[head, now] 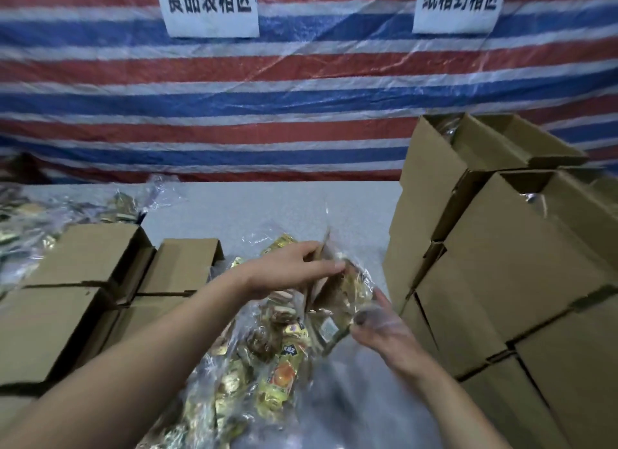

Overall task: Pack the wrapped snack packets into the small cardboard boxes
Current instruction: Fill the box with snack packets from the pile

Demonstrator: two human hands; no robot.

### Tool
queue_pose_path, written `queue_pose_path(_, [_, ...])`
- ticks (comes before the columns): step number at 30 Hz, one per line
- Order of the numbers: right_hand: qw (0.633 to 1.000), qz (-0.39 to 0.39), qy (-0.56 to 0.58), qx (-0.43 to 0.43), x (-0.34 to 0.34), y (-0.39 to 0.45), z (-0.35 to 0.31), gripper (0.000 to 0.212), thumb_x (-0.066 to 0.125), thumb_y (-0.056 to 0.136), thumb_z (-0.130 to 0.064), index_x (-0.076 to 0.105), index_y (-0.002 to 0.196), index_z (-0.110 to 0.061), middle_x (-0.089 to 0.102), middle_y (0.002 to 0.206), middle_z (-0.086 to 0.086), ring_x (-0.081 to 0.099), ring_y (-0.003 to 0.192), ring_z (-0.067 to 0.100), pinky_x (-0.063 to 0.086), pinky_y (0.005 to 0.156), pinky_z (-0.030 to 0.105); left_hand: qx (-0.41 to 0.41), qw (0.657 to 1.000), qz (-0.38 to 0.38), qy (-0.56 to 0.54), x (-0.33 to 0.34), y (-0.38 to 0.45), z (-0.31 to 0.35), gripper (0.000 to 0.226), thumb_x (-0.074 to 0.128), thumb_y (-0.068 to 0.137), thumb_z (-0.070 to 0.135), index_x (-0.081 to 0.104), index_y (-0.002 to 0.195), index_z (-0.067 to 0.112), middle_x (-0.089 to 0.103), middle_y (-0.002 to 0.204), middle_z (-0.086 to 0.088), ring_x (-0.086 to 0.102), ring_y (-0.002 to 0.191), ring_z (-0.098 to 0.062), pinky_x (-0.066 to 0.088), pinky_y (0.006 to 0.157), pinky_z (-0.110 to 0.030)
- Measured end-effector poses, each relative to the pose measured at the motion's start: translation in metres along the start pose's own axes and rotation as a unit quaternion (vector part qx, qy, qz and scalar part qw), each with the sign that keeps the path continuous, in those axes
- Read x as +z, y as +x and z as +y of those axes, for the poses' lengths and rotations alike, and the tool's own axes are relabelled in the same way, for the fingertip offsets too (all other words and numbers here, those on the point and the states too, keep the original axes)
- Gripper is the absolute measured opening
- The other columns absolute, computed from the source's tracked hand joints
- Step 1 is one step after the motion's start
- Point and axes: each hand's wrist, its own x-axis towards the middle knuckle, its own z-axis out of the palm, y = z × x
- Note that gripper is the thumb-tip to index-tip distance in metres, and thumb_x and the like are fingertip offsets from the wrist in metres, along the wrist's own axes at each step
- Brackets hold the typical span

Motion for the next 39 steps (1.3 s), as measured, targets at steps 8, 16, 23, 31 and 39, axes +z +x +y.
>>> queue_pose_path(8, [0.981,0.017,0.165,-0.104,0.072,-0.022,-0.055,0.067,0.062,0.085,-0.065,0.054,0.137,-0.025,0.062,0.136,0.000,0.057,0.127,0.012,0.054,0.092,0.025,0.096,0.974,0.205,0.010,0.065,-0.060,0.026,0.066,0.028,0.089,0.072,0.061,0.107,0.018,0.066,0.099,0.004,0.063,0.095,-0.007,0.049,0.091,-0.034])
queue_pose_path(16, [0.972,-0.044,0.230,-0.024,0.077,-0.058,-0.068,0.060,0.060,0.091,-0.045,0.052,0.138,-0.009,0.066,0.129,0.014,0.062,0.121,0.023,0.056,0.088,0.031,0.078,0.919,0.314,0.224,0.089,-0.086,0.029,0.036,0.029,0.104,0.036,0.063,0.098,0.028,0.055,0.113,-0.005,0.048,0.114,-0.028,0.038,0.100,-0.043])
queue_pose_path(23, [0.989,-0.008,0.143,-0.039,0.046,-0.082,-0.036,0.034,0.069,0.074,-0.029,0.070,0.104,-0.013,0.063,0.085,0.012,0.063,0.073,0.024,0.052,0.070,0.042,-0.008,0.991,0.131,0.006,0.086,-0.123,-0.036,0.051,0.026,0.106,0.047,0.032,0.153,0.028,0.033,0.157,0.009,0.031,0.140,-0.006,0.024,0.116,-0.029])
queue_pose_path(31, [0.875,-0.252,-0.411,0.039,0.050,-0.108,0.016,0.026,0.072,0.082,-0.038,0.064,0.105,-0.031,0.067,0.099,-0.014,0.063,0.093,-0.001,0.049,0.082,0.020,-0.163,0.980,0.014,0.113,0.160,-0.169,-0.215,0.051,0.041,0.104,0.041,0.034,0.151,0.023,0.034,0.157,0.002,0.033,0.142,-0.013,0.025,0.117,-0.027])
queue_pose_path(39, [0.716,-0.382,-0.549,0.198,0.078,-0.090,0.107,0.043,0.058,0.084,-0.048,0.059,0.122,-0.028,0.065,0.122,0.001,0.061,0.106,0.018,0.045,0.086,0.025,-0.161,0.981,0.104,-0.021,0.184,-0.173,-0.234,0.021,0.037,0.106,0.035,0.040,0.119,0.050,0.043,0.118,0.029,0.040,0.107,0.016,0.024,0.085,0.008])
